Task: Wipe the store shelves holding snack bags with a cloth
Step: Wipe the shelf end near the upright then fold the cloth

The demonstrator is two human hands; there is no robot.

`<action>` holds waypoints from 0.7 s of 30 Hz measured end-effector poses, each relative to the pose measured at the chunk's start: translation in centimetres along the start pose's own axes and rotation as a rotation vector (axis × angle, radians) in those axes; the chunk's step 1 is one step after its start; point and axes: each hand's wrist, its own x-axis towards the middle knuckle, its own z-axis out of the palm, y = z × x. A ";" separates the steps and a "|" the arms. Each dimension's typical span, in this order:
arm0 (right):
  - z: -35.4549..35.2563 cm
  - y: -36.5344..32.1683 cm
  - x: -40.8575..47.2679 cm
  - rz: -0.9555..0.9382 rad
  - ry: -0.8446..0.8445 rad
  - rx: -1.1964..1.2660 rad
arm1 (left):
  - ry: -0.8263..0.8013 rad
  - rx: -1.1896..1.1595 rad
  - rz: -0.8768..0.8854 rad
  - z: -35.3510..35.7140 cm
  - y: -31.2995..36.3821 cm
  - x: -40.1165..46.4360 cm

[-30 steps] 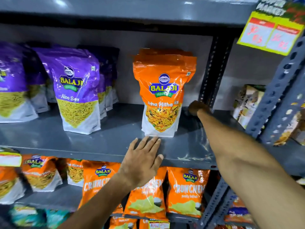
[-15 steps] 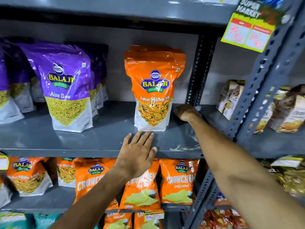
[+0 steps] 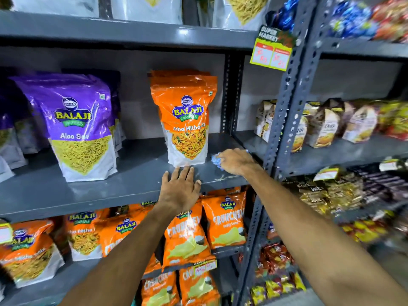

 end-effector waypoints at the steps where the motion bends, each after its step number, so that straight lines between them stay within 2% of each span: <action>1: -0.2 -0.2 -1.2 -0.011 0.010 -0.006 | -0.003 -0.005 -0.002 0.0 0.0 0.1; 9: 0.3 -1.1 -8.4 -0.095 0.046 -0.004 | -0.029 -0.015 0.005 -0.2 -0.2 -0.1; 13: -0.7 -0.9 -11.1 -0.127 0.018 0.119 | -0.036 -0.021 0.004 -0.3 -0.1 0.0; 16: -1.6 -0.4 -10.9 -0.111 0.024 0.237 | -0.016 -0.019 0.006 0.0 -0.3 0.1; 21: -1.6 -0.6 -5.5 -0.061 0.162 0.181 | -0.001 -0.024 0.012 0.3 -0.4 0.2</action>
